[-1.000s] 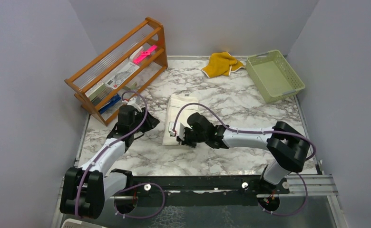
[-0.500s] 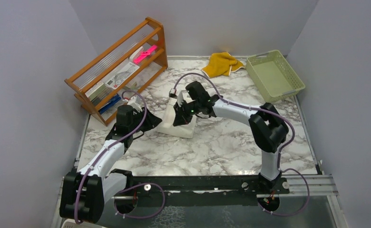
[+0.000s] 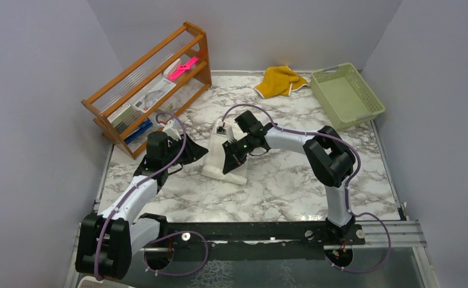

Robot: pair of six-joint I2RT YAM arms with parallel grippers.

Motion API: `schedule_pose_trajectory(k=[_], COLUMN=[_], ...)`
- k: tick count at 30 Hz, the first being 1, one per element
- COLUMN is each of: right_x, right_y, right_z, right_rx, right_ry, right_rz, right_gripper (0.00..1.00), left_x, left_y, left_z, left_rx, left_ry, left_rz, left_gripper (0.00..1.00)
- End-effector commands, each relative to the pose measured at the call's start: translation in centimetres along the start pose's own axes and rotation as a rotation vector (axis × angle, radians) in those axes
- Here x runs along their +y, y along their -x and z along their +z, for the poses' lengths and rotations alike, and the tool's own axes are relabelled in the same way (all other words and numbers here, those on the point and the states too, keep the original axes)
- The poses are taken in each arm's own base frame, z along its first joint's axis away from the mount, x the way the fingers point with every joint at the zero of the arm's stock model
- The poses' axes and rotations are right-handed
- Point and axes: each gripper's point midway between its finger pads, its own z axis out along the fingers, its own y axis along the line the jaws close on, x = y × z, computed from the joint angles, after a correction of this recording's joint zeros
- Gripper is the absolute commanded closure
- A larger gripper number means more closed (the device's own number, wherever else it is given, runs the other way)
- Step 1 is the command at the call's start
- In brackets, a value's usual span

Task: Roll the towels
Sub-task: Roll the towel at the center of the board.

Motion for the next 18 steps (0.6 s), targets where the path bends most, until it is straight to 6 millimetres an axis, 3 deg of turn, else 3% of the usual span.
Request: schedule_pose_trajectory(k=[1, 6, 18], right_x=[0.3, -1.4, -5.2], right_y=[0.4, 0.4, -0.3], right_z=[0.6, 1.3, 2.4], right_rx=[-0.009, -0.004, -0.003], right_ry=[0.06, 0.03, -0.002], right_rz=[0.055, 0.111, 0.282], right_gripper=[0.99, 0.99, 0.99], left_x=[-1.6, -1.0, -0.9], left_y=[-0.1, -1.6, -4.7], left_z=[0.2, 0.4, 0.9], left_rx=[0.02, 0.051, 0.111], left_ry=[-0.101, -0.11, -0.146], left_rz=[-0.002, -0.047, -0.094], left_gripper=[0.7, 0.74, 0.99])
